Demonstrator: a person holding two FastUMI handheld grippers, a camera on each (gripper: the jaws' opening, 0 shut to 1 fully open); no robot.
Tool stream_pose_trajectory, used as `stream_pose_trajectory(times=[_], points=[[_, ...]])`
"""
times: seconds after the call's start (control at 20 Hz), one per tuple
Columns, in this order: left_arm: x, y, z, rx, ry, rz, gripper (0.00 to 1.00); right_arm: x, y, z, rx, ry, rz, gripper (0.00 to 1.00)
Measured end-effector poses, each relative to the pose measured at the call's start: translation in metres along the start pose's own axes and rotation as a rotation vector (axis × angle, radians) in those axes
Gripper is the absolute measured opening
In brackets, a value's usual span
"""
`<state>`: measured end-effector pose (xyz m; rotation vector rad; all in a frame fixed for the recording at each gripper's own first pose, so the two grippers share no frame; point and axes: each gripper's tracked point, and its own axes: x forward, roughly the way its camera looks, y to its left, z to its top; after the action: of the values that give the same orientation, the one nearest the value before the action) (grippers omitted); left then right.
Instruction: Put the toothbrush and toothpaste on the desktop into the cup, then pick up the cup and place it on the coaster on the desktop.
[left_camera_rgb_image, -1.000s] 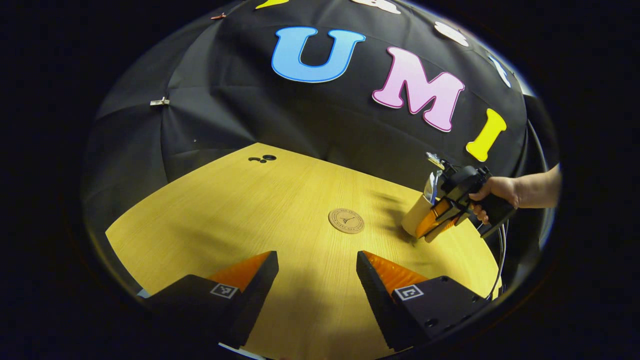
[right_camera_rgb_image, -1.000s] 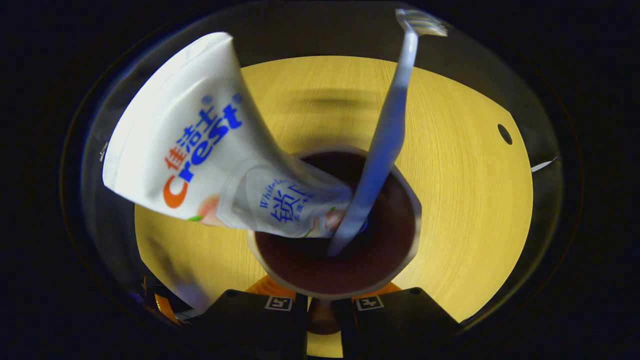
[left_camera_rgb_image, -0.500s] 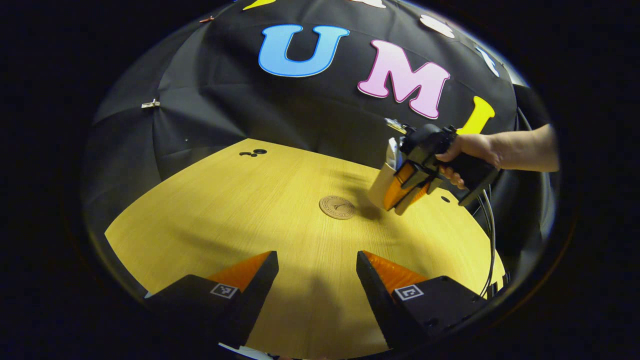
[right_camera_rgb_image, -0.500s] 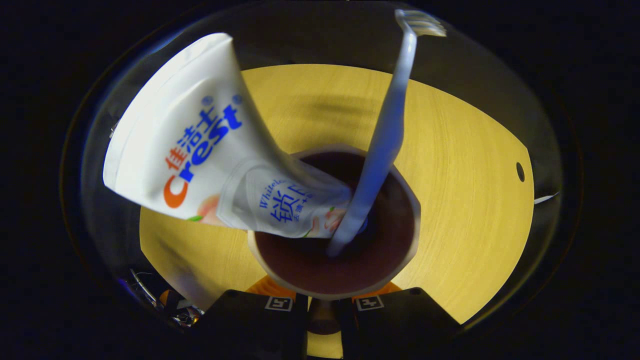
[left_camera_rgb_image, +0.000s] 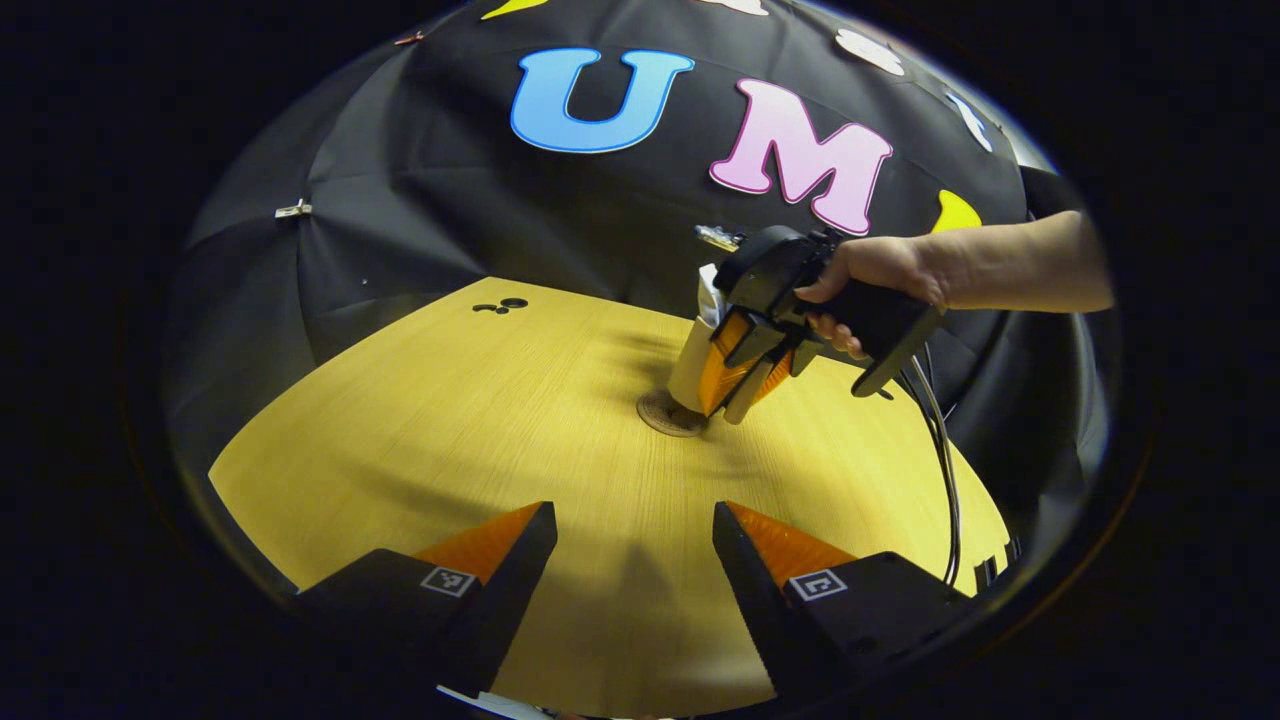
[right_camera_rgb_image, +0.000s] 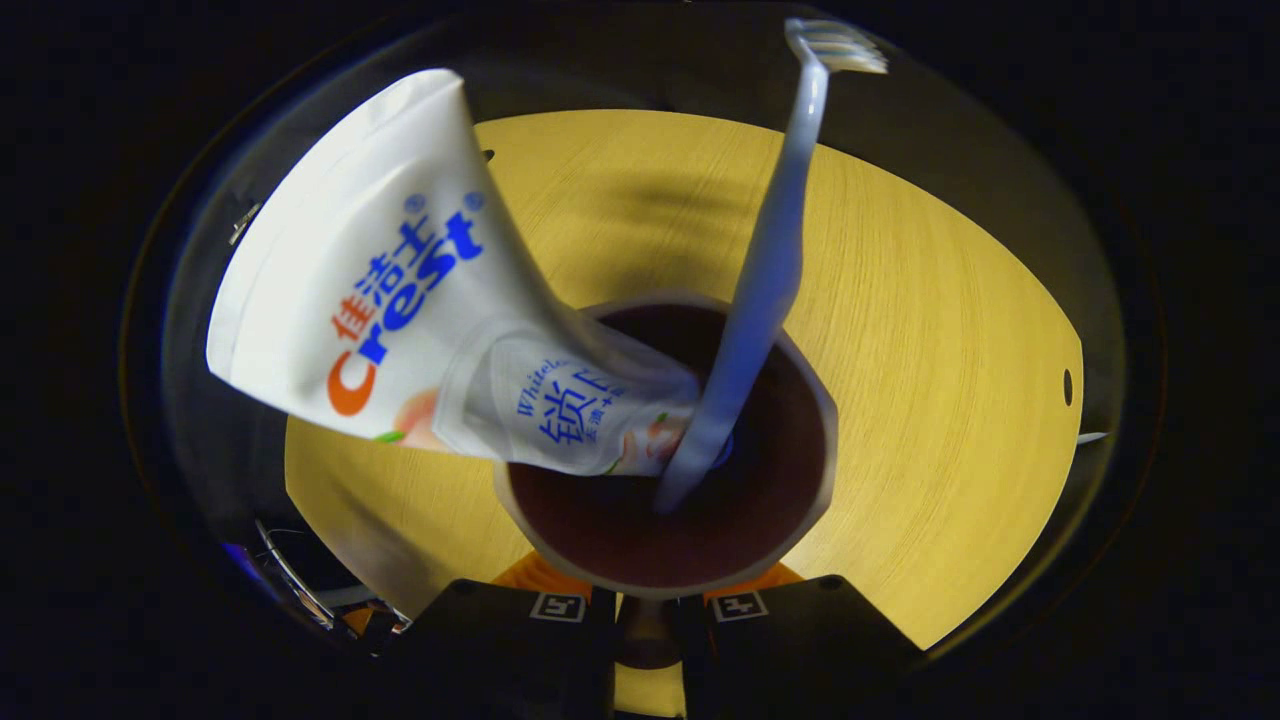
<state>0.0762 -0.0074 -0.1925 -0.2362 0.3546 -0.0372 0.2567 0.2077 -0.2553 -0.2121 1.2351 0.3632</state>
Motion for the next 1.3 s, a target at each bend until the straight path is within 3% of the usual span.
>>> stream_pose_trajectory(times=[0.45, 0.5, 0.65, 0.7, 0.75, 0.85, 0.95, 1.05, 1.1, 1.15, 1.2, 1.3], points=[[-0.004, 0.004, 0.005, -0.020, 0.002, -0.002, 0.98, 0.018, 0.017, -0.007, -0.057, 0.057, -0.028, 0.30], [-0.006, 0.005, 0.004, -0.017, 0.005, 0.002, 0.98, 0.018, 0.017, -0.005, -0.058, 0.049, -0.036, 0.24], [-0.012, 0.008, 0.004, -0.020, 0.010, 0.016, 0.98, 0.020, 0.023, -0.006, -0.053, 0.062, -0.025, 0.32], [-0.015, 0.009, 0.006, -0.023, 0.010, 0.020, 0.98, 0.016, 0.025, -0.005, -0.045, 0.063, -0.013, 0.27], [-0.018, 0.012, 0.005, -0.027, 0.011, 0.026, 0.98, 0.013, 0.025, -0.004, -0.038, 0.055, -0.011, 0.36], [-0.023, 0.014, 0.007, -0.036, 0.015, 0.035, 0.98, 0.001, 0.026, -0.005, -0.022, 0.035, 0.011, 0.39], [-0.031, 0.016, 0.009, -0.039, 0.017, 0.039, 0.98, -0.013, 0.027, 0.000, -0.011, 0.003, 0.021, 0.70], [-0.040, 0.018, 0.014, -0.034, 0.016, 0.046, 0.98, -0.032, 0.024, 0.002, 0.005, -0.039, 0.028, 0.88], [-0.044, 0.019, 0.017, -0.031, 0.014, 0.048, 0.98, -0.046, 0.023, 0.002, 0.018, -0.063, 0.039, 0.89], [-0.047, 0.019, 0.020, -0.027, 0.011, 0.050, 0.98, -0.063, 0.020, 0.000, 0.029, -0.092, 0.042, 0.98], [-0.052, 0.019, 0.025, -0.024, 0.006, 0.050, 0.98, -0.076, 0.018, 0.001, 0.041, -0.125, 0.048, 1.00], [-0.063, 0.020, 0.034, -0.016, -0.005, 0.055, 0.98, -0.110, 0.018, 0.000, 0.079, -0.213, 0.068, 0.98]])
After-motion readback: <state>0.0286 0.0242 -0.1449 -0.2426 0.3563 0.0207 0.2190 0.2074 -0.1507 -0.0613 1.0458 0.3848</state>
